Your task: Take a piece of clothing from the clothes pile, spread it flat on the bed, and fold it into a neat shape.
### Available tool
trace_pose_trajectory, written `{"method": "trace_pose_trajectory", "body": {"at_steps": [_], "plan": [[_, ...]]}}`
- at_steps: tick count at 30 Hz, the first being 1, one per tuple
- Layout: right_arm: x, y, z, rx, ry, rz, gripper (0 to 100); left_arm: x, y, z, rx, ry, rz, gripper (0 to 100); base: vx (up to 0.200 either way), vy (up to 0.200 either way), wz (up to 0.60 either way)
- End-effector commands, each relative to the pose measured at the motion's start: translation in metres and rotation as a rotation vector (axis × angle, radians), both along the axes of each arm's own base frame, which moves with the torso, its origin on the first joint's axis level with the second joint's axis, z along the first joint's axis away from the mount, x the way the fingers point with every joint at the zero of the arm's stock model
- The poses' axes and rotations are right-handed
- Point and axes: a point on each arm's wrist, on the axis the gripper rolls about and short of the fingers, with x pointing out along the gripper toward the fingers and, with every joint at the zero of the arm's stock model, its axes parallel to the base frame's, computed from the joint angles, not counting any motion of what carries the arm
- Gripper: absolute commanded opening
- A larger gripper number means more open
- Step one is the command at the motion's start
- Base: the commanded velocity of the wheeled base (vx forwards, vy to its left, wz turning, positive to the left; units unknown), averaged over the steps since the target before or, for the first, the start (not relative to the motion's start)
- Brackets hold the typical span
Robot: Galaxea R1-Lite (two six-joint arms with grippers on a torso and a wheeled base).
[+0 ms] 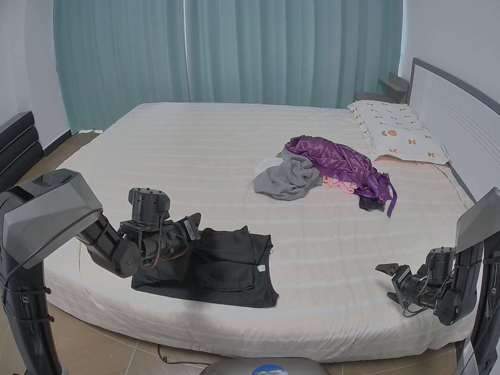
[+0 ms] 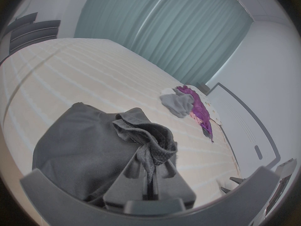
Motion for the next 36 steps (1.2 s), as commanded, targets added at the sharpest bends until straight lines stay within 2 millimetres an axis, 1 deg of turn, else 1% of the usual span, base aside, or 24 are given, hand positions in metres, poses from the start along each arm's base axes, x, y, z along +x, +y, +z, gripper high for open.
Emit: {"method": "trace_pose_trajectory", "body": {"at_steps": [1,4,6,8,11,13,17,21,22,28,30,33,35,36], "plan": [[0.001,0.0,0.001,0.0,-0.013,0.001,100,0.001,-0.019,0.006,-0.007,-0.02,-0.042,0,0.0,-0.2,0.0],[0.001,0.0,0.0,0.0,-0.01,0.001,100,0.002,-0.03,0.007,-0.001,-0.008,-0.064,0,0.0,-0.2,0.0],[0.001,0.0,0.0,-0.002,-0.01,0.003,100,0.004,-0.036,0.0,0.015,0.016,-0.069,0,0.0,-0.2,0.0],[0.0,0.001,0.0,-0.006,-0.01,0.01,100,0.006,-0.042,-0.008,0.03,0.029,-0.067,0,0.0,0.0,0.0],[0.0,0.001,-0.001,-0.008,-0.009,0.01,100,0.01,-0.048,-0.023,0.056,0.04,-0.042,0,0.0,0.0,0.0],[0.0,0.002,-0.001,-0.008,-0.007,0.011,100,0.012,-0.05,-0.029,0.068,0.045,-0.029,0,0.0,0.0,0.0],[0.0,0.002,-0.001,-0.009,-0.008,0.012,100,0.01,-0.056,-0.043,0.084,0.075,-0.041,0,0.0,0.0,0.0],[0.0,0.001,-0.001,-0.009,-0.008,0.011,100,0.01,-0.057,-0.052,0.092,0.093,-0.043,0,0.0,0.0,0.0],[0.0,0.002,-0.001,-0.008,-0.007,0.011,100,0.01,-0.057,-0.053,0.093,0.094,-0.043,100,0.0,0.0,0.0],[0.0,0.001,-0.001,-0.009,-0.006,0.011,100,0.006,-0.057,-0.053,0.105,0.096,-0.027,100,0.0,0.0,0.0],[0.0,0.002,-0.001,-0.01,-0.007,0.013,100,0.005,-0.056,-0.049,0.111,0.084,-0.006,100,0.0,0.0,0.0],[0.0,0.002,-0.001,-0.01,-0.007,0.013,100,-0.001,-0.048,-0.032,0.069,0.065,0.039,100,0.0,0.0,0.0],[-0.001,0.002,-0.001,-0.01,-0.005,0.013,100,-0.01,-0.04,-0.023,0.019,0.068,0.072,100,0.0,0.0,0.0],[-0.001,0.002,-0.001,-0.01,-0.005,0.013,100,-0.011,-0.037,-0.021,0.009,0.069,0.079,100,0.0,0.0,0.0]]}}
